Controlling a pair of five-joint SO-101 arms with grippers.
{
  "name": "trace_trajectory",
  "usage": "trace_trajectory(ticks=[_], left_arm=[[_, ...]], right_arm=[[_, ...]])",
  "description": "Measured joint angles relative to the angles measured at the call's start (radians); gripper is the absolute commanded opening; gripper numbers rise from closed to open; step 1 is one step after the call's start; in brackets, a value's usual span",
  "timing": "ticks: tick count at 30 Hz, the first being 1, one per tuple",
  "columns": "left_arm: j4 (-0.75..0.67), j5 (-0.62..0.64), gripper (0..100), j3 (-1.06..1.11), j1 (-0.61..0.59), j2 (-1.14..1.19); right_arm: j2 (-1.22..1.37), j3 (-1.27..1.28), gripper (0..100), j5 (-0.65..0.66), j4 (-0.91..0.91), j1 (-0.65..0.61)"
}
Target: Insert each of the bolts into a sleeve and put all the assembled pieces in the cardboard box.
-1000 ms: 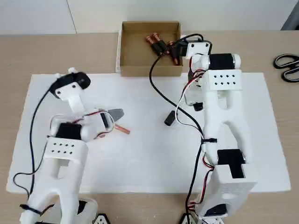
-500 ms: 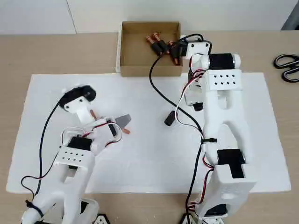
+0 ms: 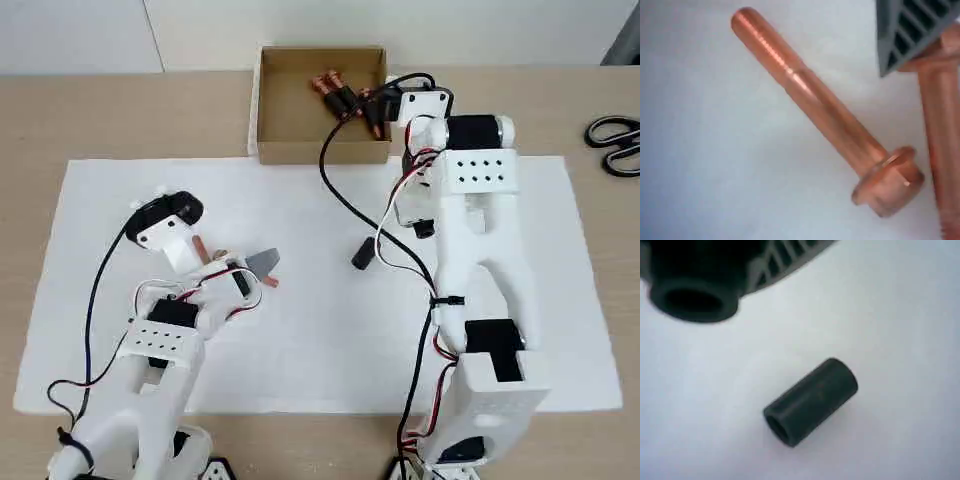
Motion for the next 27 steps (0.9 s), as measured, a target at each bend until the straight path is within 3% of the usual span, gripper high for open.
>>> trace_trajectory(ticks=[5, 15, 27], left_arm=[[0.038, 0.000, 32, -0.002, 0.000, 0.005], [0.305, 0.000, 32, -0.256, 0.000, 0.152], [0.322, 0.075, 32, -0.391, 0.005, 0.371]], right_arm=[[0.000, 0.000, 0.5, 0.000, 0.000, 0.000], [0.000, 0.000, 0.5, 0.000, 0.000, 0.000], [0.000, 0.000, 0.5, 0.000, 0.000, 0.000]])
